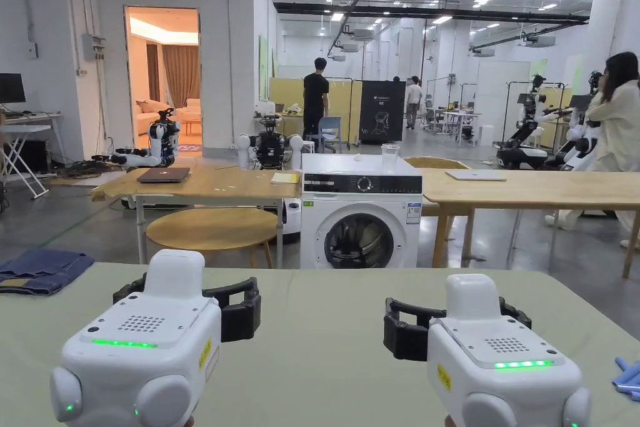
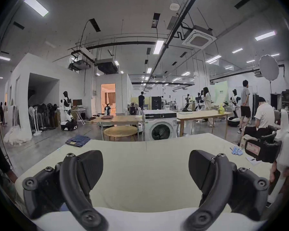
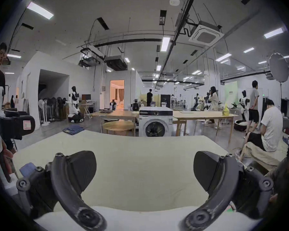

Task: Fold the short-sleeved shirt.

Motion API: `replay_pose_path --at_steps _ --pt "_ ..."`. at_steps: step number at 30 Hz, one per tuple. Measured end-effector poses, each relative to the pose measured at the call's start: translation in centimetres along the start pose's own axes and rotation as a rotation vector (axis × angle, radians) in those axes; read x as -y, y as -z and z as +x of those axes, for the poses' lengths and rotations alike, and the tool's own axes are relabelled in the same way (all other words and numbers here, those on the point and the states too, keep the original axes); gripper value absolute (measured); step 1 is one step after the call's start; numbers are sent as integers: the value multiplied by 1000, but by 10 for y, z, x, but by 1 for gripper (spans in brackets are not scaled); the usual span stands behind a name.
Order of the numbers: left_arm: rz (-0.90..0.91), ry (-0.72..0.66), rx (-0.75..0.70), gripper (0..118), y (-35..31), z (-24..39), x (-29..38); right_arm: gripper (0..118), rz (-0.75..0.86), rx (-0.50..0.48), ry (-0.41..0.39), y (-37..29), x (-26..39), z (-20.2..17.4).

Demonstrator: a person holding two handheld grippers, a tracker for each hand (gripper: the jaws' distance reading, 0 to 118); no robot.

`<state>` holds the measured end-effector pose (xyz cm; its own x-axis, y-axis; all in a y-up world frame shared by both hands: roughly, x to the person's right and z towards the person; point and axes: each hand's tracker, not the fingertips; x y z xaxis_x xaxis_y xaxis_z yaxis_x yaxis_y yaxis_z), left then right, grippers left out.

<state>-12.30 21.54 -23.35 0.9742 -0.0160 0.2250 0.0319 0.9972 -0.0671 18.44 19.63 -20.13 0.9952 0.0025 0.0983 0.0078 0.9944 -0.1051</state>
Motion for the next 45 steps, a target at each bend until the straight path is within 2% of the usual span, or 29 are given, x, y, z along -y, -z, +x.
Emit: replay_pose_path --at_steps 3,6,10,12,16,21,30,33,38,39,41,42,45 --pt "8 -7 3 105 -1 -1 -1 116 -31 -35 20 0 -1 2" --pt "6 -10 6 105 -2 -2 -2 116 -56 -62 87 0 -5 5" --pt "7 -11 8 105 -4 -3 -2 116 -94 67 155 4 -13 3" --pt "8 -14 8 105 -5 -4 -1 116 -103 97 147 4 -16 0" --pt "10 -25 -3 105 -8 -6 -1 116 -106 92 121 0 -19 -5" --pt "7 -31 -5 105 -9 -8 0 116 -124 96 169 -3 -25 -6" --pt "12 -43 -2 105 -12 -9 -2 116 -125 108 164 -8 -25 -8" --pt "12 -49 0 105 -12 -9 -1 116 -132 167 147 -8 -25 -14" --pt "14 -47 2 105 -13 -8 -1 116 -104 145 125 -10 -23 -16" --pt "15 -47 3 105 -13 -7 -1 116 -94 111 139 -11 -22 -14" --pt "13 -49 4 105 -12 -7 -1 116 -103 22 218 -10 -24 -6" --pt "13 -49 4 105 -12 -7 -1 116 -107 9 241 -9 -25 -3" --pt "11 -42 6 105 -13 -5 -1 116 -105 62 210 -9 -23 -5"
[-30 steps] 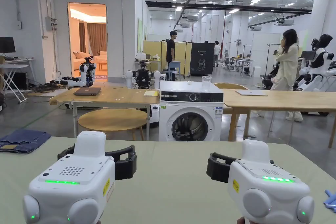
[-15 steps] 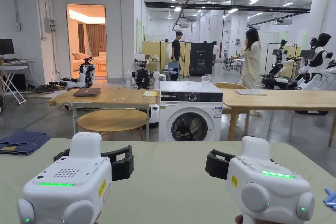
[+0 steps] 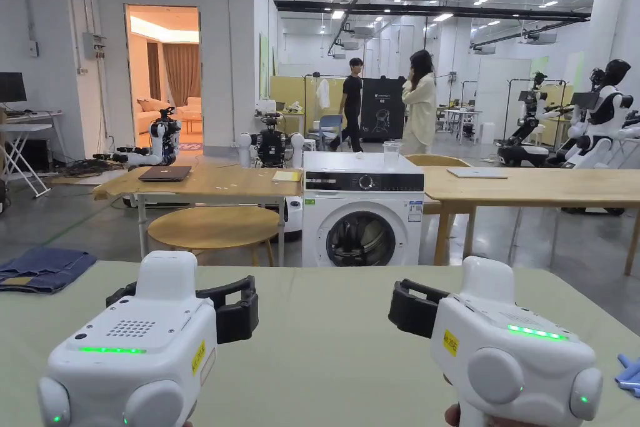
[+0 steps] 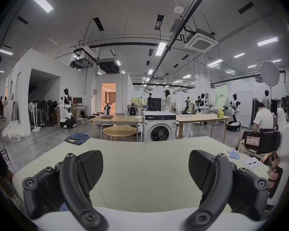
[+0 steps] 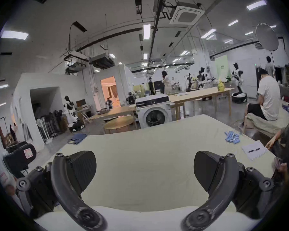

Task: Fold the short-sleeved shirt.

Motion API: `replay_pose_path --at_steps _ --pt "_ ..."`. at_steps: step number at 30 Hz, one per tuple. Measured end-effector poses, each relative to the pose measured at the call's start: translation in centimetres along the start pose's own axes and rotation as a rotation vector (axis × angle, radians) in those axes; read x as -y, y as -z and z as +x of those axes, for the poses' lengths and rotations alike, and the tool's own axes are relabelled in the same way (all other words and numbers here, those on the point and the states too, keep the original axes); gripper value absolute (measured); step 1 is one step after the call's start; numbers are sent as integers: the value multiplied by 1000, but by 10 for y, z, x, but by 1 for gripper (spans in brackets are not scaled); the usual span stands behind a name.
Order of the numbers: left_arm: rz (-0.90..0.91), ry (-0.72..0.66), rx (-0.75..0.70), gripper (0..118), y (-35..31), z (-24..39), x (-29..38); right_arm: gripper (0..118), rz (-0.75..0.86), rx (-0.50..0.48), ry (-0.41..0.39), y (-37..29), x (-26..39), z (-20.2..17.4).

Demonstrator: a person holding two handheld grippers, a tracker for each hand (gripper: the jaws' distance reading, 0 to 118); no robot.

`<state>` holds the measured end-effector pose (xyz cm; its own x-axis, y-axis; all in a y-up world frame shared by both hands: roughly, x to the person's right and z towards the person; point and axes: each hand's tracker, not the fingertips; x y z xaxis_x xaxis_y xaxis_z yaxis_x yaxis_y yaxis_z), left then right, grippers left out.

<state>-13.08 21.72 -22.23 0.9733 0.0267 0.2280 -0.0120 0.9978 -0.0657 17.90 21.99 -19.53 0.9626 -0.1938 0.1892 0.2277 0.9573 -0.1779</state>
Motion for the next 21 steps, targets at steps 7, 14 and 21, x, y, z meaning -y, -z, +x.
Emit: replay_pose_path --at_steps 7,14,21 --pt "9 -1 2 105 0 -1 0 116 67 -19 -155 -7 9 -2" --pt "8 11 -3 105 1 1 2 116 142 6 -151 -12 7 3" --pt "6 6 -4 105 0 1 4 116 147 -5 -133 -12 7 5"
